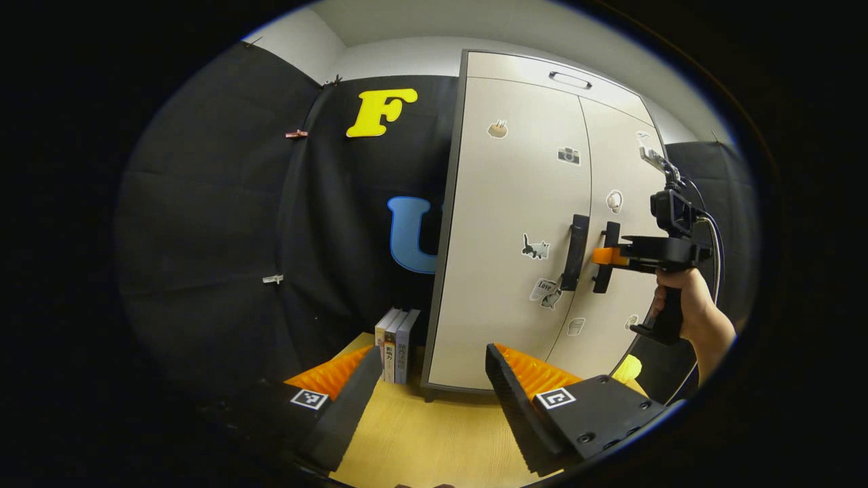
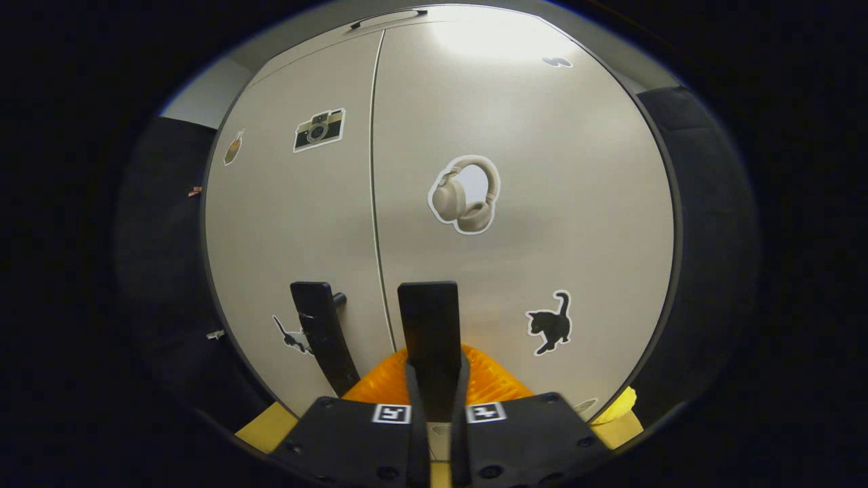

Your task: Open the right door of the double-door shoe cabinet with the right hand, and open the left door with the left hand.

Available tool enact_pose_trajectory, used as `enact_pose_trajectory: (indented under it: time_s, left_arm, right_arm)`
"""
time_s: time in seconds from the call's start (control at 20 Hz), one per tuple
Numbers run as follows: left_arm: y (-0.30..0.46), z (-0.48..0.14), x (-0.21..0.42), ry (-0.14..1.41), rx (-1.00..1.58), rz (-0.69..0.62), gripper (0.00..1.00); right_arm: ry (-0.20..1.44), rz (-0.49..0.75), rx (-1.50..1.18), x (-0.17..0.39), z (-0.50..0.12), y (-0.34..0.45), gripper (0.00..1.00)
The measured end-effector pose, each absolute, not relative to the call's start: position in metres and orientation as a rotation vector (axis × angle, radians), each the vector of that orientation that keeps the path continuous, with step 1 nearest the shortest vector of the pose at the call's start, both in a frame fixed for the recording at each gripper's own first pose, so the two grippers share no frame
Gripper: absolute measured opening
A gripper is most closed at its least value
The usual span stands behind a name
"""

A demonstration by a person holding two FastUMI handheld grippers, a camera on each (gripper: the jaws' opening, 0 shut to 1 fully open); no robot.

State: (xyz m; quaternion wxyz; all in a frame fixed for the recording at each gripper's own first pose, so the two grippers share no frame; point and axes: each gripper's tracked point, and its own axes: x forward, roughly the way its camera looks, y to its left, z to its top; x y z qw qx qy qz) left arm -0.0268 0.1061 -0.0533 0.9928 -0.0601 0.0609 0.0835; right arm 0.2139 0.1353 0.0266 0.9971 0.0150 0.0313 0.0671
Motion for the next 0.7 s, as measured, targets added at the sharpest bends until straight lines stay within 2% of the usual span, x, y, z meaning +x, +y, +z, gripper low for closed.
enact_pose_trajectory:
  time_s: [0.05, 0.7]
  left_arm:
    - [0.106, -0.052, -0.028, 0.120, -0.125, 0.169, 0.96]
    - [0.063, -0.033, -0.025, 0.102, -0.089, 0.108, 0.95]
  right_arm:
    - [0.081, 0.147, 0.025, 0.209, 0.032, 0.133, 0.13]
    - [0.106, 0.263, 0.080, 0.170, 0.040, 0.119, 0.13]
